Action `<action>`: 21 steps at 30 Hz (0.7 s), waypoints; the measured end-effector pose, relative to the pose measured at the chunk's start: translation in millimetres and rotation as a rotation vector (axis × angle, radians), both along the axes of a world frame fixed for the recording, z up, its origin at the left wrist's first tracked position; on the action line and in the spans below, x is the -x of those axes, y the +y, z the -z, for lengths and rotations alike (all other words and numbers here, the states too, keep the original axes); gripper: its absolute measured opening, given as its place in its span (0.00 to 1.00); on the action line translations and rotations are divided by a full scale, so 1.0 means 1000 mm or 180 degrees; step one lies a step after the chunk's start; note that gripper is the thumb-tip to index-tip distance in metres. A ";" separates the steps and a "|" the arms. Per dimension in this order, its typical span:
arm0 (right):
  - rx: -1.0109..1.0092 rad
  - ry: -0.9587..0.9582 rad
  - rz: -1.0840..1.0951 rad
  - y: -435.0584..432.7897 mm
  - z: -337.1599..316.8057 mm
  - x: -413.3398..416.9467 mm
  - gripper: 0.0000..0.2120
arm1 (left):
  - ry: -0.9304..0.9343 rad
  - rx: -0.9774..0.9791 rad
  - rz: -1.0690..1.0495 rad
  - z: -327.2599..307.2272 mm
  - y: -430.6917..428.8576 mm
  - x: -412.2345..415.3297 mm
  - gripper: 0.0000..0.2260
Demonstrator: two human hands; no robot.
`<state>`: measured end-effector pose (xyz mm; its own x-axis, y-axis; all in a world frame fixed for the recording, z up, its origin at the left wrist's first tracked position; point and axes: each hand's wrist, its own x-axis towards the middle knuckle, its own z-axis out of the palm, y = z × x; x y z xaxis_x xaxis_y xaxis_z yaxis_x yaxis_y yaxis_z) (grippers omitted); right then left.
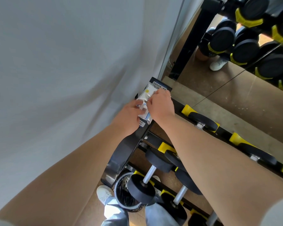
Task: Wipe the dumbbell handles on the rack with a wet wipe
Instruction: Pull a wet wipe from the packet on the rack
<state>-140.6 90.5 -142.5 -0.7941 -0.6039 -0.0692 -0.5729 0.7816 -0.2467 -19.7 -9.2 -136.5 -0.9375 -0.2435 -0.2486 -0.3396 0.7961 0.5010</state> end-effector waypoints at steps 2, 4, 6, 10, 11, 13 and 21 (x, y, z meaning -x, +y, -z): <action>-0.0036 -0.0026 -0.0075 0.000 0.000 0.002 0.10 | -0.0009 0.0002 0.0036 -0.001 0.000 0.000 0.21; -0.0194 -0.0021 -0.0260 0.002 -0.002 0.004 0.12 | -0.0038 0.0022 0.0061 -0.001 0.000 0.000 0.22; -0.0323 0.0131 -0.0480 0.005 -0.002 0.005 0.17 | -0.0068 0.0043 0.0062 -0.002 0.001 0.000 0.23; -0.0272 0.0068 -0.0571 0.009 0.002 0.002 0.11 | -0.0106 0.0058 0.0081 -0.005 0.000 -0.001 0.23; -0.0120 -0.0033 -0.0402 0.009 -0.001 0.001 0.10 | -0.0111 0.0077 0.0087 -0.005 0.001 -0.001 0.23; 0.0069 -0.0126 -0.0285 0.010 -0.001 0.001 0.11 | -0.0091 0.0091 0.0064 -0.003 0.001 -0.002 0.22; -0.0105 -0.0146 -0.0380 0.005 -0.009 0.003 0.11 | -0.0066 0.0030 0.0013 0.002 0.001 -0.001 0.23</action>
<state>-143.6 95.6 -133.1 -0.7121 -0.6908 -0.1252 -0.6511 0.7165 -0.2502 -18.5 -8.2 -138.9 -0.9332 -0.2420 -0.2658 -0.3465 0.8022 0.4863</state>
